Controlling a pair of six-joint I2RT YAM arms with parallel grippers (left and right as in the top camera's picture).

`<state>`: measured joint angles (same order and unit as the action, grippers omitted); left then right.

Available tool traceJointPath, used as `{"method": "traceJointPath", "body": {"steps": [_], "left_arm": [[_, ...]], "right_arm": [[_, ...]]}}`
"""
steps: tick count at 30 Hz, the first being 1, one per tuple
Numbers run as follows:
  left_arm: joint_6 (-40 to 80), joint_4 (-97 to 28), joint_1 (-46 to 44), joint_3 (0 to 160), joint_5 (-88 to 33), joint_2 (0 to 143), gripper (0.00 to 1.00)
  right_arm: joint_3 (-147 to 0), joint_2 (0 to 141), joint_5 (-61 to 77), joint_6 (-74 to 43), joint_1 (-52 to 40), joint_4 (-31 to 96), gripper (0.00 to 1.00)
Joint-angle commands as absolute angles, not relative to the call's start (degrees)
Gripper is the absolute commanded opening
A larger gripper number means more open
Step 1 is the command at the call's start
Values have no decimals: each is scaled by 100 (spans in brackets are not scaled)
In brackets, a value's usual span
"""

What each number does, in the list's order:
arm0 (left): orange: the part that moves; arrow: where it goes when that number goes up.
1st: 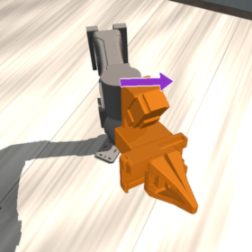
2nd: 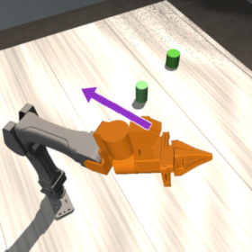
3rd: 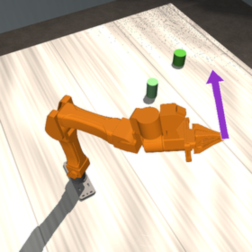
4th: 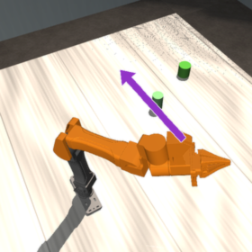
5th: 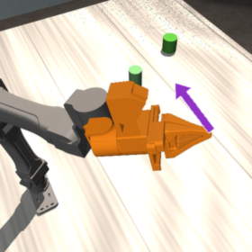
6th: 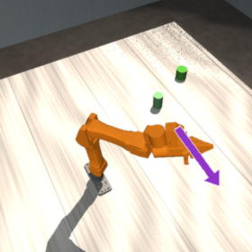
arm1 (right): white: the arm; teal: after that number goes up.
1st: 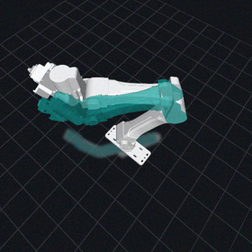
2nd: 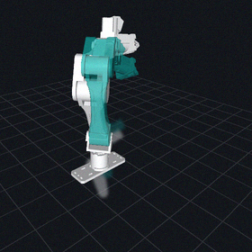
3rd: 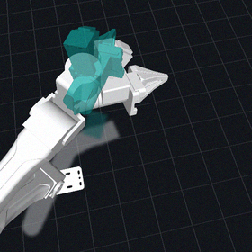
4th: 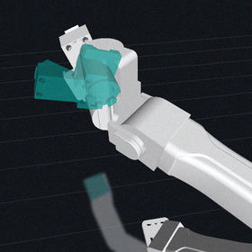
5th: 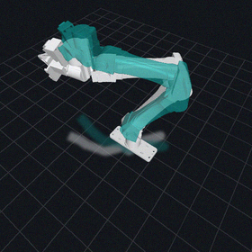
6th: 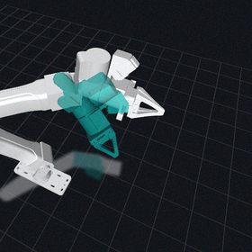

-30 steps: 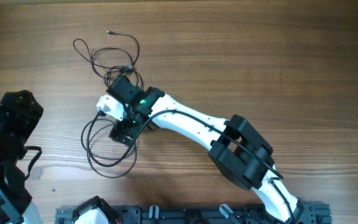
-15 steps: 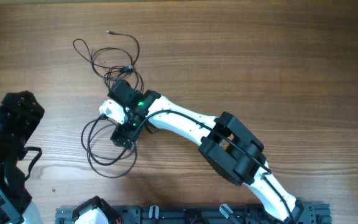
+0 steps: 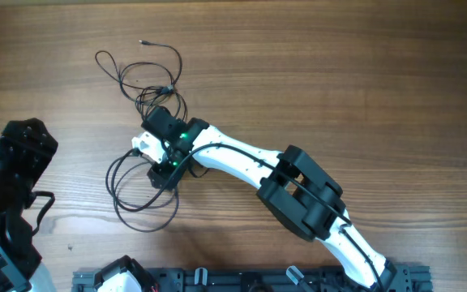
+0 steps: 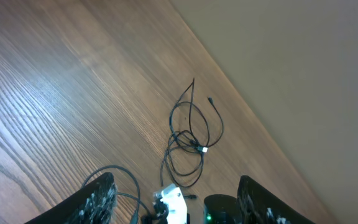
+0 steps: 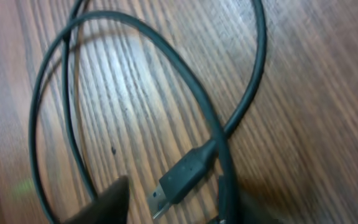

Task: Untangle cables

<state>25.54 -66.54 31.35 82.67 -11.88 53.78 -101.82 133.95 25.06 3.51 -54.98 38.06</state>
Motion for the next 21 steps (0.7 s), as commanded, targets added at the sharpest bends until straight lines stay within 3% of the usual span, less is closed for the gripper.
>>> {"method": "traceJointPath", "body": {"steps": [1, 13, 21], "left_arm": [[2418, -6648, 3162, 8350, -1238, 5363, 64], [2418, -6698, 3162, 8348, -1240, 5380, 65], [2418, -6781, 3162, 8348, -1240, 5524, 66]], "right_arm": [[-10151, 13609, 2602, 233, -5511, 3861, 7], [-10245, 13338, 2624, -169, -5371, 4053, 4], [-10519, 11808, 2545, -167, -4521, 4755, 4]]}}
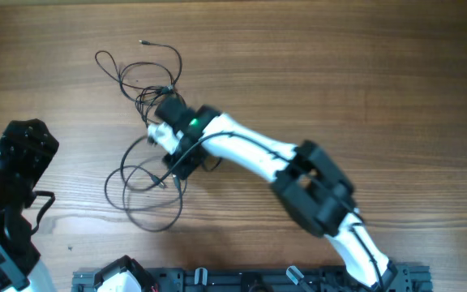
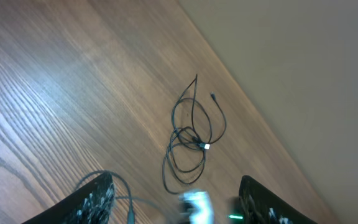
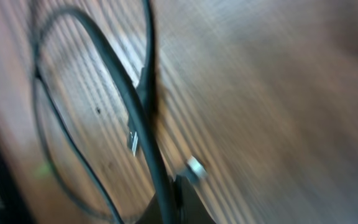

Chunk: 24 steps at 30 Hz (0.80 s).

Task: Untangle cables

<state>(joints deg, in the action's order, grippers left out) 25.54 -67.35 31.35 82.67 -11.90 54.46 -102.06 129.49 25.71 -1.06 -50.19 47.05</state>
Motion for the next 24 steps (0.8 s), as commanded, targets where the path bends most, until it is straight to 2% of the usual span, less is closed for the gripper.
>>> {"method": "traceJointPath", "body": {"steps": [1, 8, 12, 15, 24], "left_arm": [[2418, -6801, 3162, 8348, -1240, 5548, 66], [2414, -6912, 3162, 8348, -1240, 5655, 67], [2414, -6954, 3162, 8348, -1240, 5695, 66], [2414, -6973, 3162, 8348, -1240, 5697, 66], [2115, -7153, 3162, 8348, -1413, 5717, 65]], "right_arm": [[-10519, 11563, 2512, -172, -4366, 4783, 4], [-10519, 9841, 2451, -174, -2945, 4871, 4], [-10519, 9011, 2086, -176, -1758, 4934, 4], [-10519, 8497, 2078, -209, -486, 5000, 4], [-10514, 8460, 2143, 419, 2276, 5343, 4]]}}
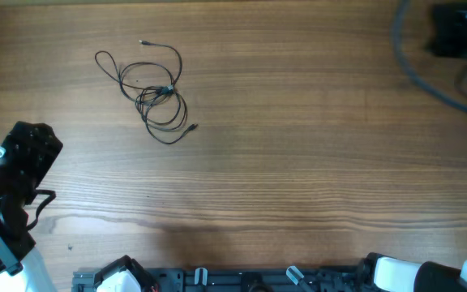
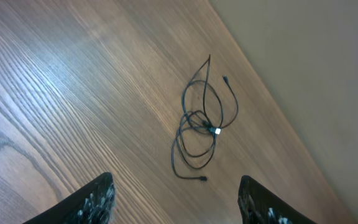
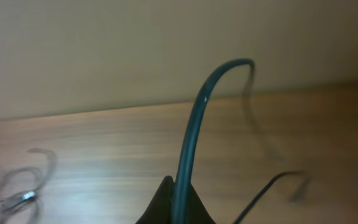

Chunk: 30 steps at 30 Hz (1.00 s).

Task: Untangle cables

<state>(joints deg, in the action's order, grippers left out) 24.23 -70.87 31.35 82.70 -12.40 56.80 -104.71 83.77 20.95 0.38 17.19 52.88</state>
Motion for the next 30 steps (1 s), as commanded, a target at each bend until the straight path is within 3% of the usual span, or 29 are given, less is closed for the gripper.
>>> {"method": "traceJointPath", "body": {"steps": [1, 11, 24, 30], "left_arm": [[2117, -7168, 3162, 8348, -1413, 5717, 65], [2115, -7293, 3162, 8348, -1413, 5717, 65], [2102, -7319, 3162, 8348, -1411, 5817, 66], [1986, -7446, 3162, 8348, -1413, 5986, 65]], "right_arm": [[-10514, 8501, 2141, 454, 2456, 5336, 4], [-10514, 9292, 2187, 56, 3793, 4899, 4], [-10514, 10398, 2255, -1702, 5006, 3717, 4], [-10508, 10586, 2296, -1859, 5669, 3376, 4]]}}
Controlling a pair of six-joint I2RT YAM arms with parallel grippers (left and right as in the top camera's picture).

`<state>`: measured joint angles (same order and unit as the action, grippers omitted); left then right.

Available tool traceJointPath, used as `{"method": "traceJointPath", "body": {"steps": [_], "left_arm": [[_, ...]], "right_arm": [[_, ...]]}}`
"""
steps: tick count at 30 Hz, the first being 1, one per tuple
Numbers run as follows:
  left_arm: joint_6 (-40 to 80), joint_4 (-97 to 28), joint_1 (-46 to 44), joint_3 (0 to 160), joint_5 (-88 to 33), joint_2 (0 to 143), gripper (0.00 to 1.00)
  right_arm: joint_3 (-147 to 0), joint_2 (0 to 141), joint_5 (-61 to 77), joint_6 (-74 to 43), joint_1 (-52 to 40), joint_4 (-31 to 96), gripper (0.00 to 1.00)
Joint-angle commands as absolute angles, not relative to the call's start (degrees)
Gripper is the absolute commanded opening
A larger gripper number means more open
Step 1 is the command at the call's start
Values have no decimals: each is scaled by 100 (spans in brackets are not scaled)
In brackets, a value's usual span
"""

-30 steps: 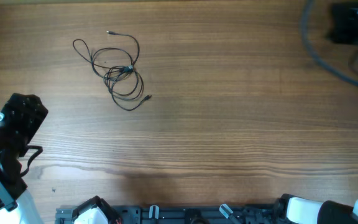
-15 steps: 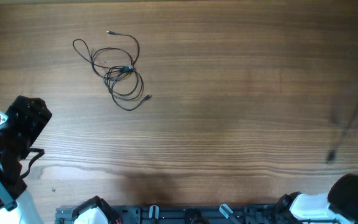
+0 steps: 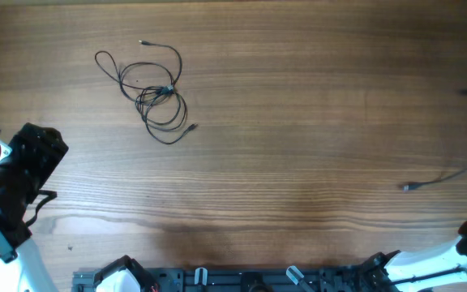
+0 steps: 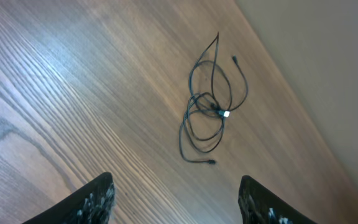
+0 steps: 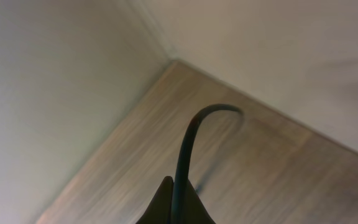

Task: Untangle cables

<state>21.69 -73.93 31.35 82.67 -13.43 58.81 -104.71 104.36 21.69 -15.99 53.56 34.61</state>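
A thin black cable (image 3: 148, 89) lies loosely coiled on the wooden table at the far left; the left wrist view also shows this thin cable (image 4: 210, 118), ahead of my left gripper (image 4: 176, 208). That gripper is open and empty, well short of the coil. My right gripper (image 5: 178, 202) is shut on a thick dark cable (image 5: 188, 143) that arches up out of its fingers. One plug end of the thick cable (image 3: 409, 187) shows near the table's right side, its line running off the right edge.
My left arm (image 3: 23, 186) stands at the lower left edge of the table (image 3: 298, 122). Part of my right arm shows at the lower right corner. A dark rail (image 3: 242, 280) runs along the front edge. A wall corner fills the right wrist view.
My right gripper, still shut on the thick cable, has gone from the overhead view's top right corner to beyond the lower right. A plug end now shows at the table's right side. Left gripper barely shifted.
My right gripper was down on the thick cable and its white adapter, right beside the thin coil. Then it was shut on the thick cable there. Later it held that cable at the far right, leaving the thin coil alone at the left, where it still lies.
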Motion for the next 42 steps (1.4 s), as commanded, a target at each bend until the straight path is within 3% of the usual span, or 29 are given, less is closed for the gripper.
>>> {"method": "traceJointPath", "body": {"steps": [1, 15, 16, 17, 18, 19, 23, 27, 34, 42], "left_arm": [[1986, -7446, 3162, 8348, -1413, 6005, 65], [1839, -7491, 3162, 8348, -1610, 6038, 64], [1839, -7491, 3162, 8348, -1614, 6038, 64], [1837, -7491, 3162, 8348, -1651, 6038, 64], [1837, -7491, 3162, 8348, -1699, 6038, 64], [1837, -7489, 3162, 8348, -1739, 6038, 64], [1835, -7491, 3162, 8348, -1739, 6038, 64], [1835, -7491, 3162, 8348, -1739, 6038, 64], [1835, -7511, 3162, 8348, -1739, 6038, 64], [1588, -7640, 3162, 8348, -1776, 6038, 65]], "right_arm": [[-10503, 10615, 2296, -1850, 5717, 3380, 4], [-10300, 11992, 1966, -2099, 5806, 4331, 4], [-10300, 12125, 1938, -2119, 5804, 4464, 15], [-10300, 12202, 1925, -2121, 5804, 4539, 41], [-10300, 12298, 1929, -2121, 5804, 4626, 83], [-10298, 12396, 1929, -2126, 5795, 4731, 100], [-10259, 12562, 1905, -2388, 5734, 5092, 100], [-10228, 12567, 1986, -3446, 5680, 5802, 100], [-10228, 12569, 2364, -2860, 5098, 6777, 100], [-10230, 12567, -674, -4252, 4158, 6840, 100]]}}
